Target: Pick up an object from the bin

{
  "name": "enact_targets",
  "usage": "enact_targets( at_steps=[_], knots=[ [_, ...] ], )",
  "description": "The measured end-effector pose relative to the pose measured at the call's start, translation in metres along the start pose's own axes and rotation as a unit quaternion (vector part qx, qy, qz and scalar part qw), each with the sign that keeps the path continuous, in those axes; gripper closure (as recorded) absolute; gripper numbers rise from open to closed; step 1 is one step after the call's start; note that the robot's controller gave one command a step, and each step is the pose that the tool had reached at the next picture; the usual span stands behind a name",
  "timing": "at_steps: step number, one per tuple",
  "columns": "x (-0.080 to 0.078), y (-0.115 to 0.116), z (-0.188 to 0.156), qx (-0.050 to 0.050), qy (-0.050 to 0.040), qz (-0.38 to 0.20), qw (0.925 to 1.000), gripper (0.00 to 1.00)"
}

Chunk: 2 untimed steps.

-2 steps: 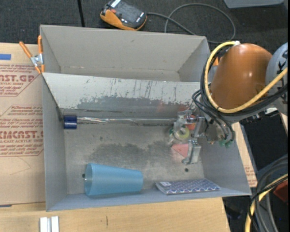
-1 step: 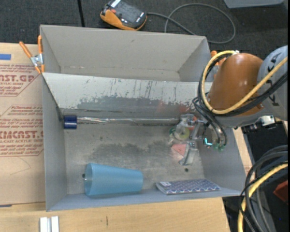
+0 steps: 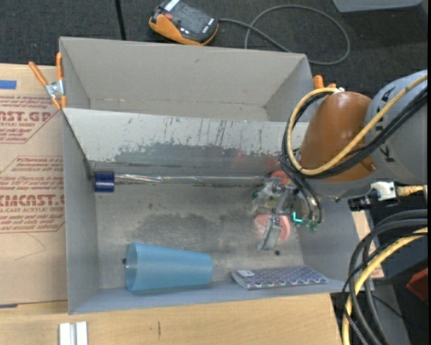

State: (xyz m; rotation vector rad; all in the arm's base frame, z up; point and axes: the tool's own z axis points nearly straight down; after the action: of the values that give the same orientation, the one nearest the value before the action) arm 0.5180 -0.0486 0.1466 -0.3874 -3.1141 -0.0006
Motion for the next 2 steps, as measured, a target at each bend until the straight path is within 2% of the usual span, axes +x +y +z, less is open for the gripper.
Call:
enact_targets(
  at_steps=[1,2],
  knots=[
    [-0.010,-0.022,0.010,0.000,-0.0042,-0.025,0.9997,0.00],
    [-0.040,-0.042,0.030,0.000,-0.0023,-0.047,0.9989,0.00]
  ],
)
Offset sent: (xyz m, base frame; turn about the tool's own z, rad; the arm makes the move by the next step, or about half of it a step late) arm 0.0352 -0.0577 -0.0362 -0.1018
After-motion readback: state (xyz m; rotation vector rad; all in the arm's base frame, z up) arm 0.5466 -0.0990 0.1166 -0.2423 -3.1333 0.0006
